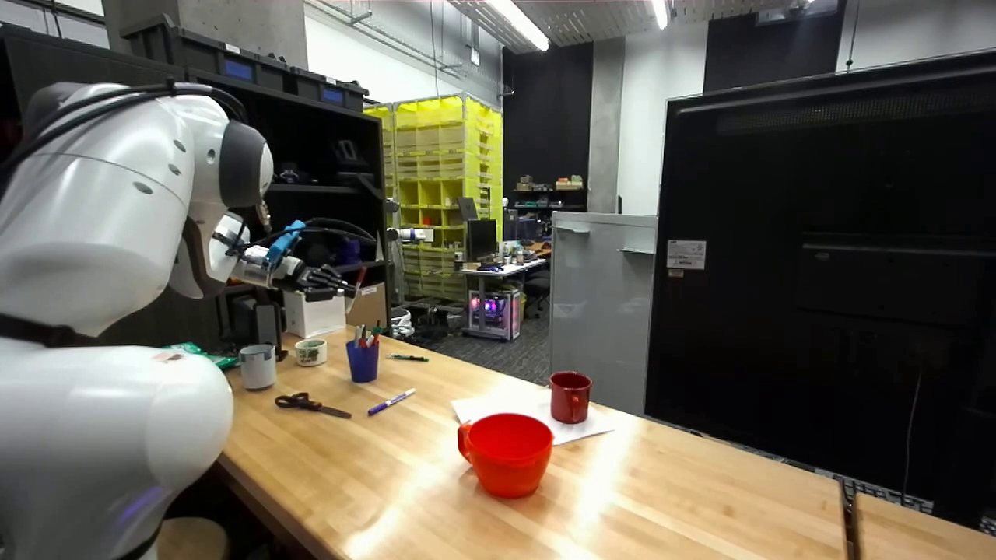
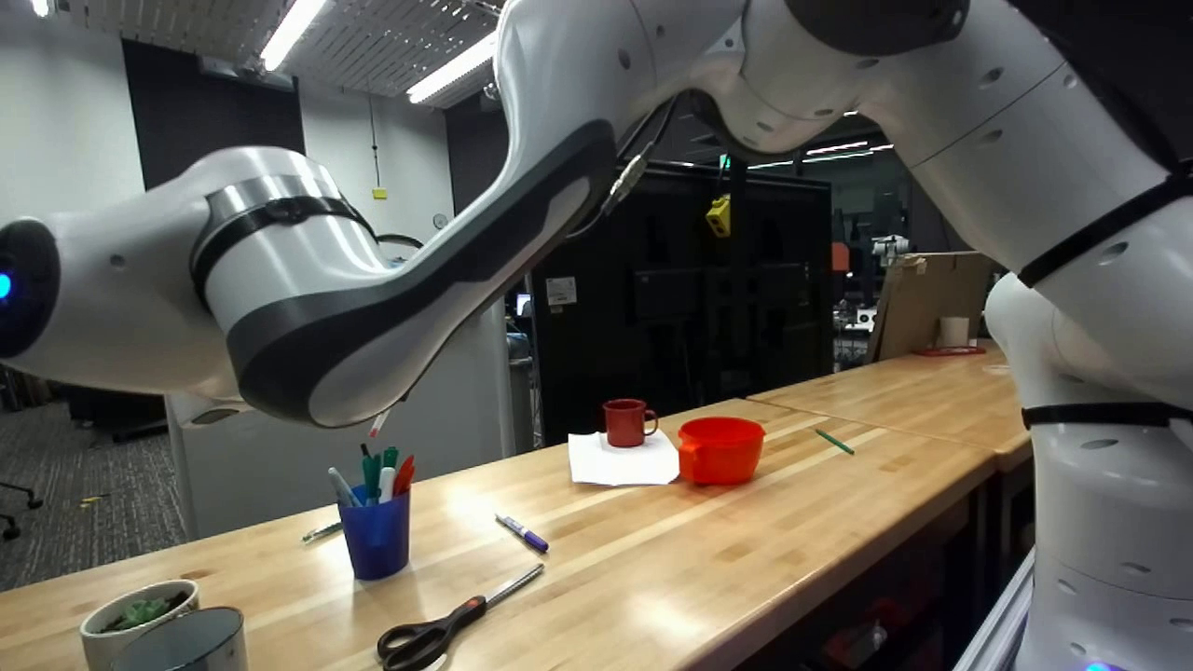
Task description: Move the pen and place it in the cup
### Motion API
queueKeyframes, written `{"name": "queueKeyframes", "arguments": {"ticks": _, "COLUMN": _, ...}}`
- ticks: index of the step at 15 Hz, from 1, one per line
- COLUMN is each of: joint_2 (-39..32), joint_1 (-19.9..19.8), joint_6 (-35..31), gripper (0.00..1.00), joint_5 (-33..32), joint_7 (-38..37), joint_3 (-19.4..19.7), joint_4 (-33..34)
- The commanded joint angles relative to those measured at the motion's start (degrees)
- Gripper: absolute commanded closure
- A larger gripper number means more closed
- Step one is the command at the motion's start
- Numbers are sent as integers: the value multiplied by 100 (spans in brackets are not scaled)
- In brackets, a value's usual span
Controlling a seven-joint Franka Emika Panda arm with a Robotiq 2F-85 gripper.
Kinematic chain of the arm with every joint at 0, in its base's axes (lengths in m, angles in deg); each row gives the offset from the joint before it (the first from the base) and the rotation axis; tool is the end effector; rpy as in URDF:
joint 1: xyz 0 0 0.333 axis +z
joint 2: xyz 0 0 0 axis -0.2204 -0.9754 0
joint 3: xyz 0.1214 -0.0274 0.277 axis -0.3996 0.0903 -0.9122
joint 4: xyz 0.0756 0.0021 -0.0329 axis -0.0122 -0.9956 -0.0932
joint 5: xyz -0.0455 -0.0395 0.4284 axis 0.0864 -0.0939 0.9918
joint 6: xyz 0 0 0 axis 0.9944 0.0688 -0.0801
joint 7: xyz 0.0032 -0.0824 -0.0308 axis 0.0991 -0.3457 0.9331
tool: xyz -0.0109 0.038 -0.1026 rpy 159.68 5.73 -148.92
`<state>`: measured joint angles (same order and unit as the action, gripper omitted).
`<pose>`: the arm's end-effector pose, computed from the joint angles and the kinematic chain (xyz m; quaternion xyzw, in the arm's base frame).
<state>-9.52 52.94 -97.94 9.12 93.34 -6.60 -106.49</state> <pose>0.4754 0.5145 0.3224 0.4651 0.6647 -0.1168 0.5729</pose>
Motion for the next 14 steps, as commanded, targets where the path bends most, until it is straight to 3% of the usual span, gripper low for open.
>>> {"name": "queueKeyframes", "arguments": {"ticks": 1, "joint_2": -70, "joint_1": 78, "joint_6": 211, "gripper": 98, "joint_5": 39, "joint_7": 185, "joint_3": 43, "joint_4": 46}}
{"name": "queueKeyframes", "arguments": {"ticks": 14, "joint_2": -347, "joint_1": 22, "joint_6": -34, "gripper": 98, "joint_5": 464, "joint_7": 117, "joint_3": -74, "joint_4": 114}}
